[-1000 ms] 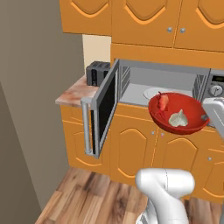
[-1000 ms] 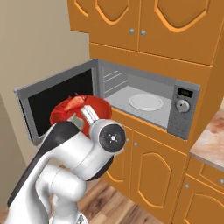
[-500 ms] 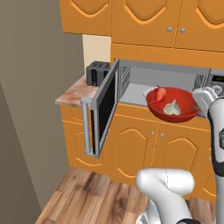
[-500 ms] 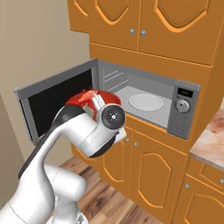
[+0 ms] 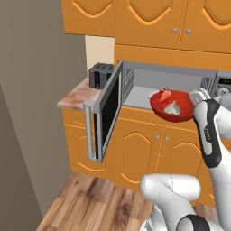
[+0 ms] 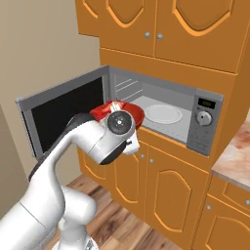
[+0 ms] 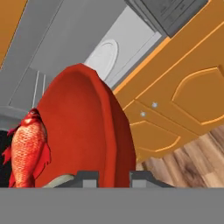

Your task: Place the bowl containing the garlic and fish in the microwave. Close the microwave door and press the start button to microwave the meal.

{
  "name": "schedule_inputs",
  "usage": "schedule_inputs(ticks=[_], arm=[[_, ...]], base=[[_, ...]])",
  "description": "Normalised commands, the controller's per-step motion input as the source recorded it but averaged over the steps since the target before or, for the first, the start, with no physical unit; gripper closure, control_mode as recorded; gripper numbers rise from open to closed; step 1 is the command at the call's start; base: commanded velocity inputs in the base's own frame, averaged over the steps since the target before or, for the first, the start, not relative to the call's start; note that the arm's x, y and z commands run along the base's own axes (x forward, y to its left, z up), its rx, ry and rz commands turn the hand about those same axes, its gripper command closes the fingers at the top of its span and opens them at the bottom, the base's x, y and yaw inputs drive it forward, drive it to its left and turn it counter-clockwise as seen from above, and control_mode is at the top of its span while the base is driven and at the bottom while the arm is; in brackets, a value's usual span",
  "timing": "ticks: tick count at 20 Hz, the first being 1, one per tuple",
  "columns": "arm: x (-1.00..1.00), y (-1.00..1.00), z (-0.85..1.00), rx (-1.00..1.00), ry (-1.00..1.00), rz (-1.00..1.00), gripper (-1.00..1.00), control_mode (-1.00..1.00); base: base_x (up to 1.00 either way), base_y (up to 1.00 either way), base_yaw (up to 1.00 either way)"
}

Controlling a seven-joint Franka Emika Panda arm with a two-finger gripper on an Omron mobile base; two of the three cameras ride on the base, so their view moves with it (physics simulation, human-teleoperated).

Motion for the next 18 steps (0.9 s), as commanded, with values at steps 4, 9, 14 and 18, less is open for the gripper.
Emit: schedule_inputs(ticks=[4,9,14,18], arm=[[0.59,-0.34,-0.14,0.00,0.14,-0.11,1.00,-1.00],[0.44,-0.41,-0.02,0.00,0.09,-0.07,1.00,-1.00],[0.28,-0.38,0.00,0.07,0.00,-0.05,1.00,-1.00],[0.28,-0.10,-0.07,0.10,-0.11,-0.06,1.00,-1.00]], base=[[0.00,0.00,0.00],[0.00,0.00,0.00],[0.00,0.00,0.00],[0.00,0.00,0.00]])
